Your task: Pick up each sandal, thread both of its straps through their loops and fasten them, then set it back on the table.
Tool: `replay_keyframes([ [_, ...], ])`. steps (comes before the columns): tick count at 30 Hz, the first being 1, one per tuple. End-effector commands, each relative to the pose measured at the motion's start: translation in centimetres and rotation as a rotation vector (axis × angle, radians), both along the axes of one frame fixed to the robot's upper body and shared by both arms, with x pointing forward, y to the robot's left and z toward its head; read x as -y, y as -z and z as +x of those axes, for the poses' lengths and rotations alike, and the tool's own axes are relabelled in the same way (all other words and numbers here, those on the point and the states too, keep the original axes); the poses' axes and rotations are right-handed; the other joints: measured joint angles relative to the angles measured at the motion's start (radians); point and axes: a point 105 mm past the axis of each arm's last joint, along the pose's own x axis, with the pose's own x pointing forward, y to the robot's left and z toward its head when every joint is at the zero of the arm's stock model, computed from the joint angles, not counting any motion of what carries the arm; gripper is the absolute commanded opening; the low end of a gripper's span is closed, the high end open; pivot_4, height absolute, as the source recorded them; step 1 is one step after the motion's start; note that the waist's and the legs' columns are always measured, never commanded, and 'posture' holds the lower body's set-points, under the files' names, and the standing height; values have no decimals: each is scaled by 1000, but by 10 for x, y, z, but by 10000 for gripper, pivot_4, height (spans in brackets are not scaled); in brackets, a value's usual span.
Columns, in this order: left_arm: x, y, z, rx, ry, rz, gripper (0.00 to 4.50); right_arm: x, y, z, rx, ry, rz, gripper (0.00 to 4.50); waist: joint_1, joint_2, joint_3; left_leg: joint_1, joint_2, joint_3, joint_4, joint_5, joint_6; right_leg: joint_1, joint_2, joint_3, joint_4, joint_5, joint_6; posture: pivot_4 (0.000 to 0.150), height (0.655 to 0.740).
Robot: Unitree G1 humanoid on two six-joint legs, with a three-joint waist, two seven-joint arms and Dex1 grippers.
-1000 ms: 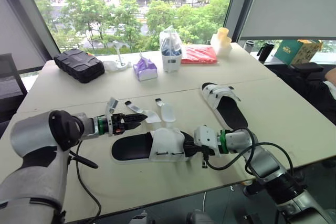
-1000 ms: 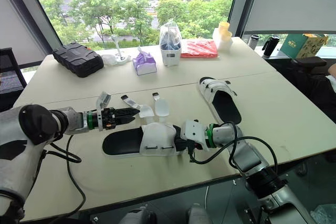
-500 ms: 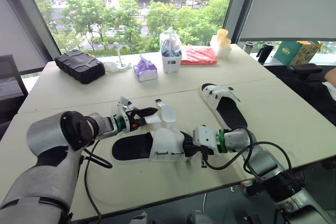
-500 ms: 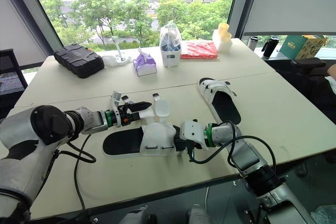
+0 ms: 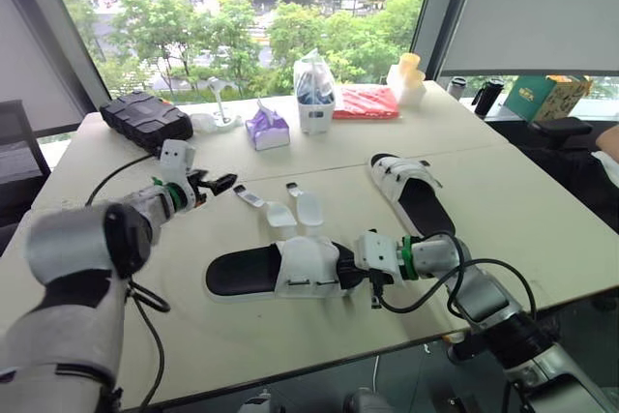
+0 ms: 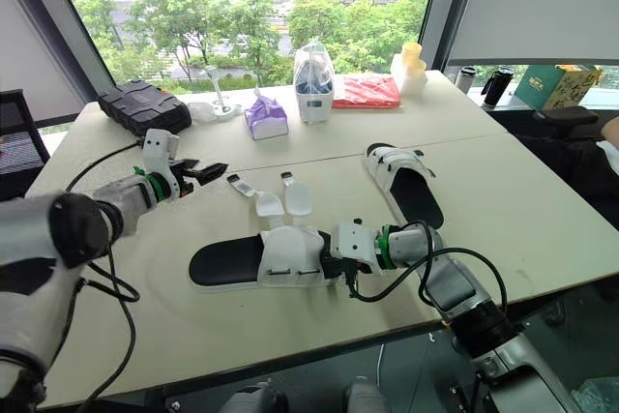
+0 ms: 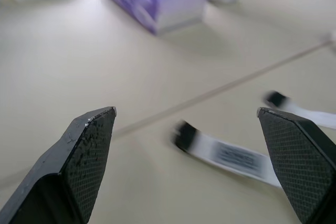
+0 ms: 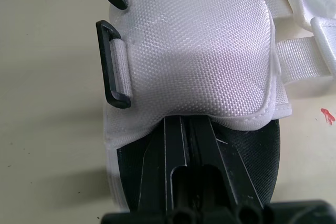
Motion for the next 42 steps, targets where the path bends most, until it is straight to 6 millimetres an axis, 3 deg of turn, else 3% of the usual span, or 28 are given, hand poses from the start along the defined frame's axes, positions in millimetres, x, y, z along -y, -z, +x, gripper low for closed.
replay_keyframes([
  [1, -16, -43, 16, 246, -222, 37, 45000, -3, 7, 2, -8, -3, -27, 670, 0, -1, 0, 0, 0, 0, 0, 0, 0, 0, 0, 0, 0, 0, 0, 1500, 7400],
  [9, -21, -55, 21, 313, -529, -13, 45000, -8, 5, 7, 5, -7, -20, 670, -2, -3, -1, 0, 0, 0, 0, 0, 0, 0, 1, 0, 0, 0, 0, 1500, 7400],
  [12, -19, -60, 22, 309, -587, -147, 45000, -7, 6, 8, 11, -7, -25, 670, -2, -3, -1, 0, 0, 0, 0, 0, 0, 0, 1, 0, 0, 0, 0, 1500, 7400],
  [16, -12, -67, 25, 308, -569, -411, 45000, -7, 6, 9, 15, -2, -24, 670, -2, -3, -1, 0, 0, 0, 0, 0, 0, 0, 1, 0, 0, 0, 0, 1500, 7400],
  [18, 2, -69, 29, 276, -457, -632, 45000, -7, 5, 9, 16, 2, -21, 670, -1, -3, -1, 0, 0, 0, 0, 0, 0, 0, 1, 0, -1, 0, 0, 1500, 7400],
  [20, 21, -59, 34, 149, -301, -849, 45000, -7, 5, 10, 20, 4, -22, 670, -2, -3, -1, 0, 0, 0, 0, 0, 0, 1, 1, 0, -1, 0, 0, 1500, 7400],
  [22, 38, -42, 24, -35, -79, -957, 45000, -7, 5, 10, 22, 5, -21, 670, -10, -3, -1, 0, 0, 0, 0, 0, 0, 1, 1, 0, -1, 0, 0, 1500, 7400],
  [26, 39, -29, -8, -256, 97, -976, 45000, -8, 4, 9, 24, 4, -20, 670, -31, -3, -1, 1, 0, 0, -2, 0, 0, 0, 1, 1, -1, 0, 0, 1500, 7400],
  [34, 38, -16, -66, -500, 240, -964, 45000, -6, 4, 10, 28, 5, -25, 670, -25, -3, -1, 1, 0, -2, -2, 1, -2, 1, 1, 1, -1, 0, -1, 1500, 7400],
  [42, 68, 18, -108, -709, 327, -886, 45000, -4, 3, 12, 41, 14, -29, 670, -22, -3, -1, 2, 0, -2, -2, 0, -3, 2, 1, 1, -1, 0, -1, 1500, 7400],
])
